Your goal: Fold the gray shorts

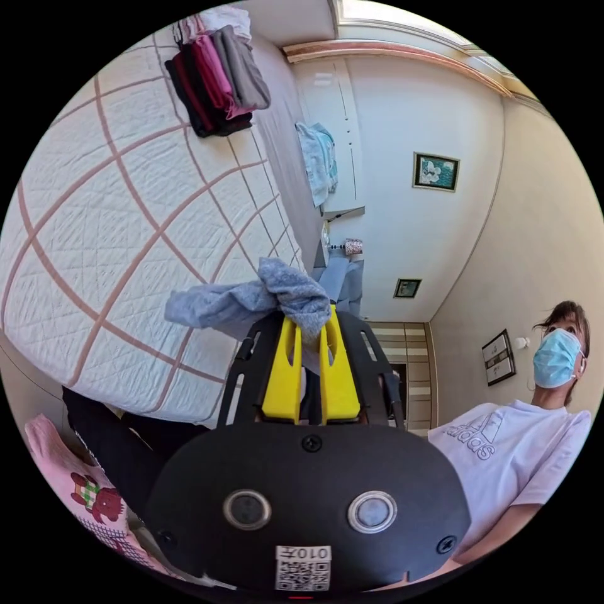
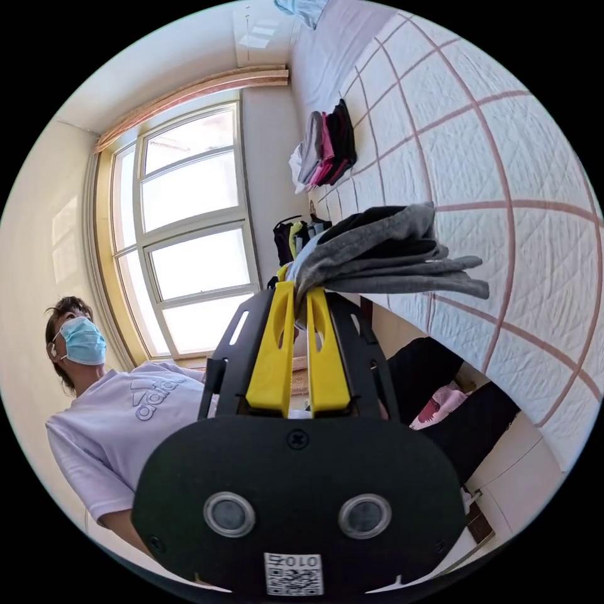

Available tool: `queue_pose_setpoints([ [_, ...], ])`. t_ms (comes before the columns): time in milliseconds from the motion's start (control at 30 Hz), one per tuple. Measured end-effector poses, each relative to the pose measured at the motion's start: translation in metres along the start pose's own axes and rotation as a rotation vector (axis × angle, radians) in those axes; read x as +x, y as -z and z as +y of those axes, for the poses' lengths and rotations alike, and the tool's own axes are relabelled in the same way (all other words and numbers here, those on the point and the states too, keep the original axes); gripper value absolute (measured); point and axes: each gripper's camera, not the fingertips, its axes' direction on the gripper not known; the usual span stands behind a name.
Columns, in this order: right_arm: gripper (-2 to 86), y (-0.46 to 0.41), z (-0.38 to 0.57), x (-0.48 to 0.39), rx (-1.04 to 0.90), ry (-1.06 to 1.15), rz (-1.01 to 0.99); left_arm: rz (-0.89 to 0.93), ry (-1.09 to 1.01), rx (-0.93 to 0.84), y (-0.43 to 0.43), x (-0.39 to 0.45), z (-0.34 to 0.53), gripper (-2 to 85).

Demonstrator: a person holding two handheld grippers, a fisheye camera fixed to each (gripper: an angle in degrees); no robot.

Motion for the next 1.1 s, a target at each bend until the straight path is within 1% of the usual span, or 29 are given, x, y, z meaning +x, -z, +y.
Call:
queue_pose_setpoints([
  [100, 5.0, -0.011, -0.013, -0.033, -0.027, 0.038, 0.014, 0.005, 0.001, 0.005, 0.031, 0.016, -0.022, 5.8],
  [167, 5.0, -0.029, -0.040, -0.052, -0.020, 0.060, 0.029, 0.020, -0.004, 0.016, 0.047, 0.016, -0.050, 5.7],
  [267, 5.0, -0.056, -0.095, -0.085, 0.020, 0.120, 0.032, 0.057, -0.027, 0.012, 0.072, 0.014, -0.124, 5.7],
  [300, 4.9, -0.062, -0.109, -0.093, 0.028, 0.137, 0.033, 0.066, -0.053, -0.001, 0.081, 0.017, -0.162, 5.7],
  [333, 4.9, -0.073, -0.138, -0.113, 0.049, 0.180, 0.037, 0.070, -0.095, -0.010, 0.091, 0.026, -0.204, 5.7],
  [367, 4.9, -0.084, -0.168, -0.137, 0.072, 0.245, 0.044, 0.072, -0.127, -0.012, 0.096, 0.032, -0.226, 5.6],
  [433, 4.9, -0.102, -0.213, -0.175, 0.105, 0.361, 0.054, 0.099, -0.272, -0.012, 0.121, 0.064, -0.312, 5.6],
  [467, 4.9, -0.114, -0.241, -0.200, 0.131, 0.450, 0.064, 0.106, -0.315, -0.012, 0.127, 0.073, -0.333, 5.5],
  [533, 4.9, -0.134, -0.277, -0.231, 0.166, 0.577, 0.093, 0.124, -0.493, -0.022, 0.152, 0.104, -0.410, 5.5],
  [633, 5.0, -0.170, -0.326, -0.250, 0.219, 0.728, 0.153, 0.102, -0.625, -0.040, 0.176, 0.106, -0.486, 5.4],
  [667, 5.0, -0.186, -0.344, -0.243, 0.224, 0.747, 0.183, 0.095, -0.632, -0.047, 0.179, 0.100, -0.499, 5.3],
  [700, 5.1, -0.195, -0.354, -0.235, 0.221, 0.735, 0.191, 0.072, -0.612, -0.051, 0.183, 0.080, -0.523, 5.3],
  [767, 5.2, -0.226, -0.393, -0.183, 0.215, 0.595, 0.216, 0.039, -0.496, -0.074, 0.182, 0.033, -0.554, 5.3],
  [800, 5.2, -0.234, -0.402, -0.165, 0.218, 0.535, 0.231, 0.022, -0.394, -0.105, 0.177, -0.007, -0.571, 5.2],
  [833, 5.2, -0.249, -0.420, -0.123, 0.206, 0.379, 0.238, -0.023, -0.281, -0.119, 0.174, -0.049, -0.581, 5.2],
  [867, 5.3, -0.265, -0.434, -0.083, 0.169, 0.229, 0.233, -0.038, -0.216, -0.118, 0.173, -0.070, -0.583, 5.2],
  [933, 5.2, -0.281, -0.438, -0.043, 0.142, 0.080, 0.221, -0.027, -0.014, -0.120, 0.174, -0.141, -0.579, 5.3],
  [967, 5.2, -0.283, -0.432, -0.037, 0.175, 0.073, 0.156, 0.000, 0.010, -0.095, 0.178, -0.151, -0.576, 5.3],
  [1033, 5.1, -0.287, -0.420, -0.047, 0.200, 0.091, 0.149, 0.139, 0.032, -0.040, 0.184, -0.164, -0.567, 5.5],
  [1100, 5.0, -0.288, -0.412, -0.063, 0.191, 0.126, 0.191, 0.124, -0.020, -0.059, 0.186, -0.150, -0.567, 5.6],
])
